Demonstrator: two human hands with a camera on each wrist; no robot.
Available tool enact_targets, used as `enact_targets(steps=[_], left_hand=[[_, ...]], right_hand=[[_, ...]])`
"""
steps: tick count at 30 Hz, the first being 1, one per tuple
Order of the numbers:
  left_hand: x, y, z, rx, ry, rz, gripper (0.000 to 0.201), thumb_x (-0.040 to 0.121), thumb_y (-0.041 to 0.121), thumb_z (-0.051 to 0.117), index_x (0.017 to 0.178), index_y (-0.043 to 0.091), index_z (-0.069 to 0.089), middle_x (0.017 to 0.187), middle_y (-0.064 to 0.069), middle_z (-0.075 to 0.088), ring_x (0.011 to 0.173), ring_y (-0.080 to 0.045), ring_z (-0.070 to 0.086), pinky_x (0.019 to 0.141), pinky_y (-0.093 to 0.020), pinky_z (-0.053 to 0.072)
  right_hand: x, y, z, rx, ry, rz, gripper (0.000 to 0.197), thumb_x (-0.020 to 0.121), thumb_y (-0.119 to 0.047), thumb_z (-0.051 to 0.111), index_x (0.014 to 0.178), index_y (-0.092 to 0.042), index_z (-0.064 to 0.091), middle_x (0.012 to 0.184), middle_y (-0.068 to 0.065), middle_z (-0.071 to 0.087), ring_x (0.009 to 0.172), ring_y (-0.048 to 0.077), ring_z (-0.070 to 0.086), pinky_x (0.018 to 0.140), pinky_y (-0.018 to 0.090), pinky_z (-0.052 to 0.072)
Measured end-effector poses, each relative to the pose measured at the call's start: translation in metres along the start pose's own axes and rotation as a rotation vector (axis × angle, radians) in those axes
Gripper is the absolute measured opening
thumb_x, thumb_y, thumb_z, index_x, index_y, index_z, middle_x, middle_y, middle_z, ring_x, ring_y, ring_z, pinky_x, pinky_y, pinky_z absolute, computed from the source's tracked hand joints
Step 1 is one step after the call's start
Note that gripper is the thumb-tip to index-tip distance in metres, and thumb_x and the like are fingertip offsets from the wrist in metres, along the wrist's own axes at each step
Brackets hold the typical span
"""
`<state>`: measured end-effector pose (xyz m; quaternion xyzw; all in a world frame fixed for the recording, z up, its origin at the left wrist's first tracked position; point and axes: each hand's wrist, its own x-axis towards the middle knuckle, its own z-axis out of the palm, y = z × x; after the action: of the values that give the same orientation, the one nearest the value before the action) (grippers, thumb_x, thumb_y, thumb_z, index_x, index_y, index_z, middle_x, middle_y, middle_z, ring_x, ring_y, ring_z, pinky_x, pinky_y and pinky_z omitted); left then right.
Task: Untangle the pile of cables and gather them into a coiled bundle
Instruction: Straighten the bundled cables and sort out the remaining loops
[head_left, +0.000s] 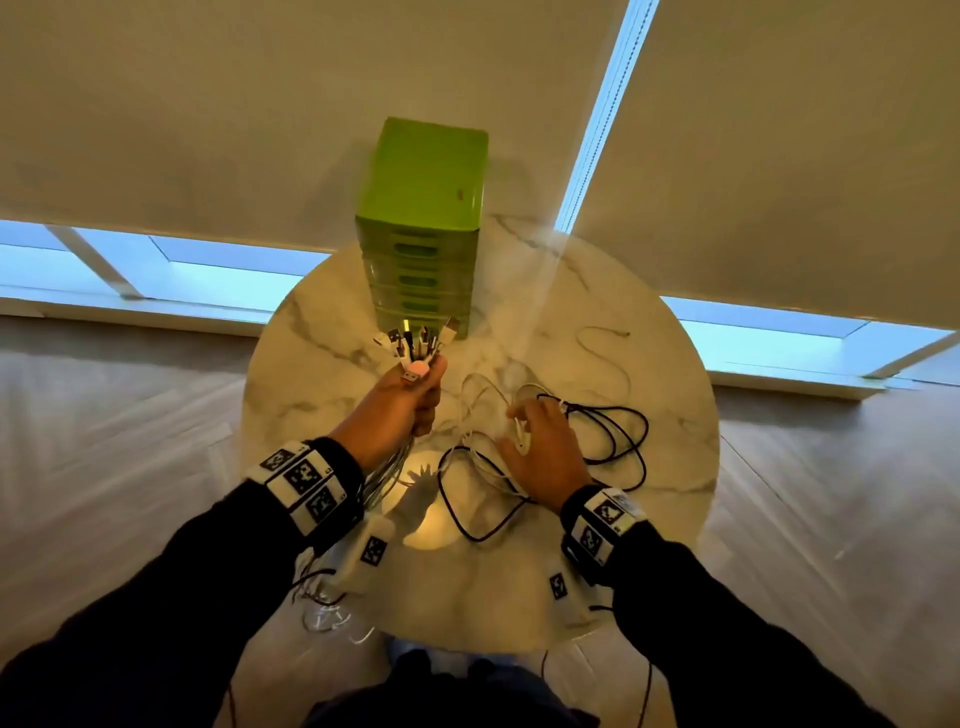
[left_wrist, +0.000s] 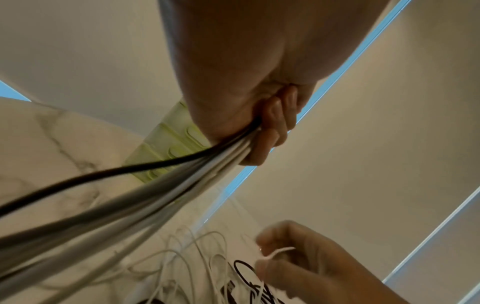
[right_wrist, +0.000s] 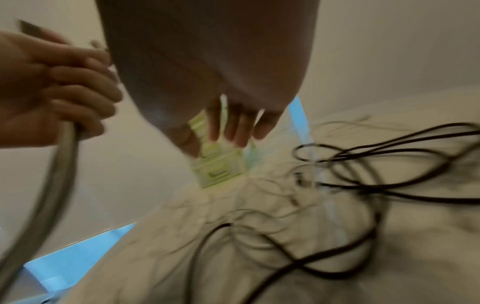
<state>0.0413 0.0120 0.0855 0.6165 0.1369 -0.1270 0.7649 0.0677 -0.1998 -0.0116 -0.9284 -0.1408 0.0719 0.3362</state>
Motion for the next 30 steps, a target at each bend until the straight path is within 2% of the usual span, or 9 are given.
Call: enact_targets(steps=[2,4,8,10,14,18,20,24,30], left_hand=[[0.006,-0.006,0.01,0.004,-0.004,-0.01,0.034,0.107,0.022,0.041,0.075,0.023,0.033,0.053,0.013,0.028,0.044,-0.004,0.023,0.046,-0.021,0.021],[0.013,-0.013,0.021,0.017,0.0,-0.026,0.034,0.107,0.022,0.042,0.075,0.023,0.033,0.053,0.013,0.028,0.045,-0.004,0.022,0.048,-0.022,0.018],[0.028,-0.022,0.038,0.023,0.002,-0.079,0.034,0.107,0.023,0.042,0.075,0.024,0.031,0.053,0.013,0.027,0.045,-0.005,0.02,0.05,-0.026,0.014],[0.033,-0.024,0.04,0.003,0.028,-0.094,0.033,0.107,0.022,0.042,0.076,0.025,0.033,0.053,0.013,0.027,0.044,-0.004,0.02,0.048,-0.024,0.015],[0.038,-0.023,0.035,-0.012,0.083,-0.073,0.035,0.107,0.022,0.044,0.074,0.025,0.033,0.056,0.011,0.026,0.046,-0.006,0.02,0.045,-0.021,0.019],[0.043,-0.02,0.027,-0.066,0.124,-0.047,0.035,0.107,0.022,0.044,0.075,0.026,0.032,0.057,0.011,0.024,0.048,-0.006,0.017,0.047,-0.023,0.015],[0.042,-0.019,0.026,-0.068,0.14,-0.042,0.034,0.108,0.023,0.043,0.075,0.026,0.033,0.057,0.012,0.024,0.048,-0.006,0.018,0.046,-0.022,0.017],[0.037,-0.019,0.024,-0.048,0.152,-0.038,0.034,0.107,0.023,0.044,0.075,0.024,0.035,0.058,0.011,0.026,0.05,-0.008,0.019,0.047,-0.023,0.02],[0.021,-0.025,0.015,-0.014,0.213,-0.048,0.031,0.108,0.024,0.044,0.078,0.024,0.038,0.058,0.013,0.03,0.051,-0.007,0.022,0.05,-0.022,0.02]], right_hand=[[0.003,0.033,-0.017,-0.13,0.149,0.201,0.045,0.089,-0.03,0.067,0.125,-0.007,0.054,0.125,0.015,0.05,0.112,0.034,0.054,0.092,0.044,0.047],[0.005,0.058,-0.022,-0.162,0.071,0.319,0.053,0.094,-0.033,0.062,0.135,-0.002,0.049,0.133,0.021,0.048,0.122,0.039,0.047,0.1,0.045,0.041],[-0.004,0.066,-0.005,-0.185,-0.291,0.12,0.038,0.101,-0.012,0.048,0.137,-0.002,0.048,0.133,0.021,0.049,0.122,0.039,0.049,0.101,0.044,0.042],[-0.006,0.066,-0.001,-0.202,-0.394,0.124,0.04,0.096,-0.005,0.048,0.136,-0.006,0.051,0.131,0.019,0.051,0.121,0.036,0.052,0.101,0.042,0.044],[0.015,0.07,-0.026,-0.286,-0.293,0.23,0.033,0.084,-0.019,0.067,0.114,-0.009,0.058,0.119,0.014,0.053,0.109,0.034,0.055,0.089,0.041,0.049],[0.055,0.05,-0.05,-0.003,-0.015,-0.038,0.031,0.078,-0.018,0.073,0.103,-0.007,0.057,0.104,0.009,0.05,0.087,0.026,0.054,0.077,0.037,0.047],[0.074,0.033,-0.047,0.072,-0.133,-0.061,0.02,0.084,-0.012,0.067,0.102,-0.007,0.061,0.099,0.006,0.056,0.085,0.02,0.055,0.079,0.032,0.047],[0.1,0.023,-0.011,-0.147,-0.498,0.084,0.025,0.092,-0.018,0.058,0.115,-0.008,0.063,0.116,0.015,0.067,0.107,0.03,0.062,0.088,0.03,0.046],[0.12,0.027,0.021,-0.474,-0.498,0.213,0.041,0.094,-0.025,0.058,0.127,-0.002,0.051,0.135,0.023,0.053,0.124,0.04,0.054,0.097,0.038,0.047]])
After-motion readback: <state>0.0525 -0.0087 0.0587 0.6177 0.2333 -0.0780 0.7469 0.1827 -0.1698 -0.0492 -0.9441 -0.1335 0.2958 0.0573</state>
